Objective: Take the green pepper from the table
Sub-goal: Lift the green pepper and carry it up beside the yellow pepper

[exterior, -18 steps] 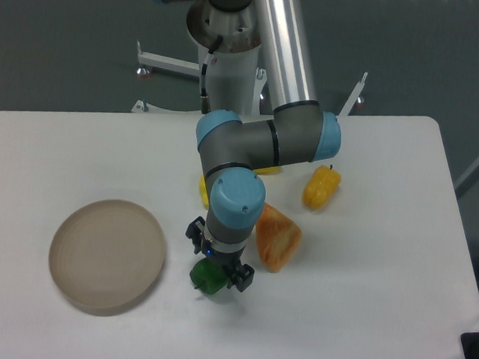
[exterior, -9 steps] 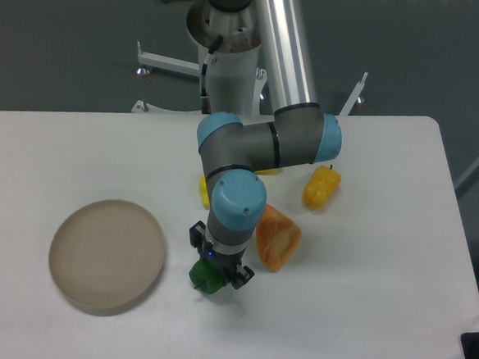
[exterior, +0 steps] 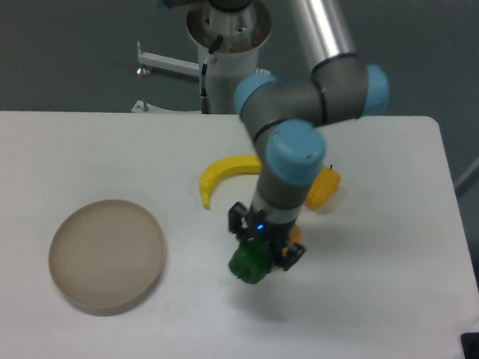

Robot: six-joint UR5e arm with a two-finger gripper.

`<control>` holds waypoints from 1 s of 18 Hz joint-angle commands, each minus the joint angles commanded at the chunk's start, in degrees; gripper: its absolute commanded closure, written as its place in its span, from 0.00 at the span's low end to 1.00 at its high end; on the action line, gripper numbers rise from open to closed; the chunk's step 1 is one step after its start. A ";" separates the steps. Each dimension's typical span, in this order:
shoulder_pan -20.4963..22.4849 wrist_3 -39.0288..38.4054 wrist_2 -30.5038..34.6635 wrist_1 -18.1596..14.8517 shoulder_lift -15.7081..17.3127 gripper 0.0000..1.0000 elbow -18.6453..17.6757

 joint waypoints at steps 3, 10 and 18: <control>2.73 1.75 0.18 -3.06 1.05 0.92 -0.53; 8.54 20.53 5.60 -12.74 3.61 0.92 -0.53; 8.54 29.69 10.90 -11.86 2.20 0.92 0.87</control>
